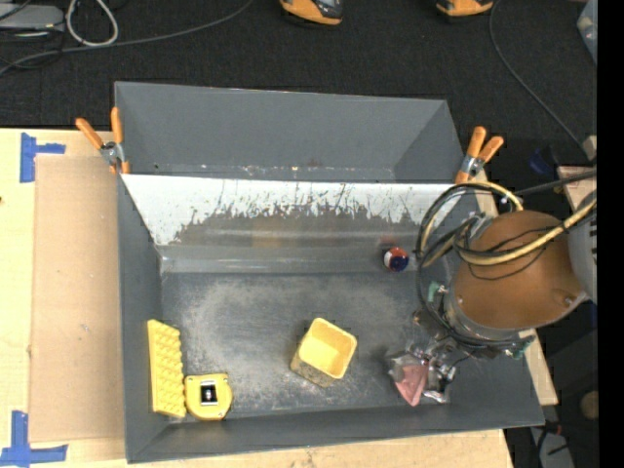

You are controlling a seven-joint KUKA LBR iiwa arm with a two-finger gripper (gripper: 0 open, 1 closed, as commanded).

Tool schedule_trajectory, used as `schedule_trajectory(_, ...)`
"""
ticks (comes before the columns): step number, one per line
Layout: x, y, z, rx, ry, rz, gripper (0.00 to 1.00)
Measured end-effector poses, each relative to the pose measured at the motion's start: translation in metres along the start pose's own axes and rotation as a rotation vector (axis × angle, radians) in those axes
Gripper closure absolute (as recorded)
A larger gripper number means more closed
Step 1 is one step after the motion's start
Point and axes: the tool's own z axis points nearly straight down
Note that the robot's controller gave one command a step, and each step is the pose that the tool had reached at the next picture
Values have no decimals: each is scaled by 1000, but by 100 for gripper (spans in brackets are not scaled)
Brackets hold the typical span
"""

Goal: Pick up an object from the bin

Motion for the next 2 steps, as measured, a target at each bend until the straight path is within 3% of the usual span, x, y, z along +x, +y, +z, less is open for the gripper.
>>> schedule_trajectory(1, -1, -2, -32, 8, -4, 1, 100)
schedule_trajectory(2, -1, 0, -62, 2, -3, 3, 100)
